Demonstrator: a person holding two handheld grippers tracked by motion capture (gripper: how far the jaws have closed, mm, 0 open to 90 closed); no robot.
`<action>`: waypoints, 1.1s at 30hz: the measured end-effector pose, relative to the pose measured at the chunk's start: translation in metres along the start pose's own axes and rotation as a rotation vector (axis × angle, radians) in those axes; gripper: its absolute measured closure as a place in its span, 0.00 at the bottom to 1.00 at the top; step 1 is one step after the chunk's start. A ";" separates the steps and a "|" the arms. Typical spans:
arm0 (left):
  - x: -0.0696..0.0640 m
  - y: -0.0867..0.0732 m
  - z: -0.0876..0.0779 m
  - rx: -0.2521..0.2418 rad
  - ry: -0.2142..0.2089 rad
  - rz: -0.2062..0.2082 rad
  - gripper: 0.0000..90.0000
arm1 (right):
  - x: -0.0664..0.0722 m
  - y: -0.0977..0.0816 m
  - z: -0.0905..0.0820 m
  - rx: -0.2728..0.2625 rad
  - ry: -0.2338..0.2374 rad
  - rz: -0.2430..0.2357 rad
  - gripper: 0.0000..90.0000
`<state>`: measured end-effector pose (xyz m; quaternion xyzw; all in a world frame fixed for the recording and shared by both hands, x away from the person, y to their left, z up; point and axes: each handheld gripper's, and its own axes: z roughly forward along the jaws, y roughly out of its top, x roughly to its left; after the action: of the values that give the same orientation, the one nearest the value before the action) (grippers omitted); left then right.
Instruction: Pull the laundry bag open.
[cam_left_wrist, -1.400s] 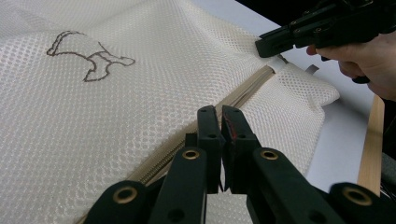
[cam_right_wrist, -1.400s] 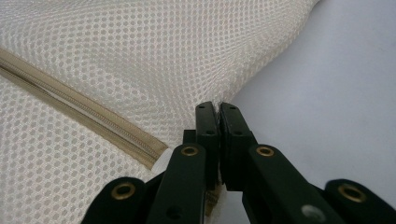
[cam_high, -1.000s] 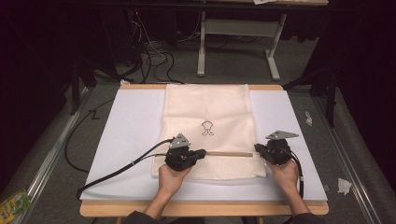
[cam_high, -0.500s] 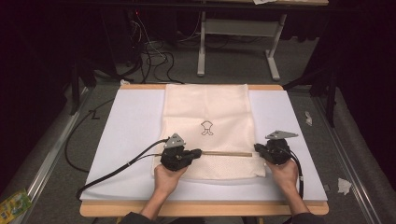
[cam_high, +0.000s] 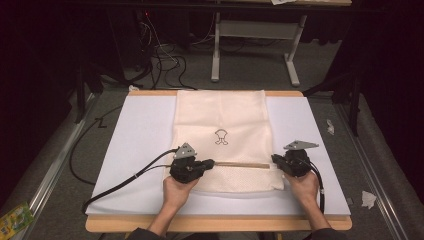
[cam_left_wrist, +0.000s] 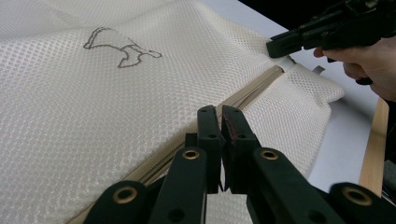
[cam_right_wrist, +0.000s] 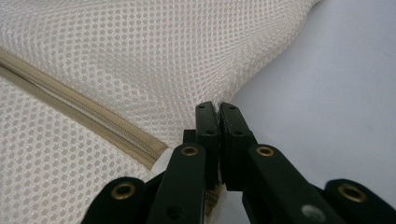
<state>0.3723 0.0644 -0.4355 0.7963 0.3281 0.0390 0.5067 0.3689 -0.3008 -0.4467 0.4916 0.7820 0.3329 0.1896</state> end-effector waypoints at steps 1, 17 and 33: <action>0.001 -0.001 -0.002 -0.003 0.001 -0.004 0.97 | 0.000 0.000 0.000 0.000 -0.001 -0.003 0.99; 0.011 -0.004 -0.019 -0.019 0.025 -0.021 0.97 | -0.001 -0.001 -0.001 0.001 -0.004 0.001 0.99; 0.027 -0.007 -0.048 -0.053 0.067 -0.048 0.97 | 0.000 -0.001 0.000 0.008 -0.015 -0.007 0.99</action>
<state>0.3712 0.1192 -0.4258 0.7726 0.3628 0.0622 0.5173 0.3689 -0.3013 -0.4473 0.4923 0.7836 0.3251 0.1946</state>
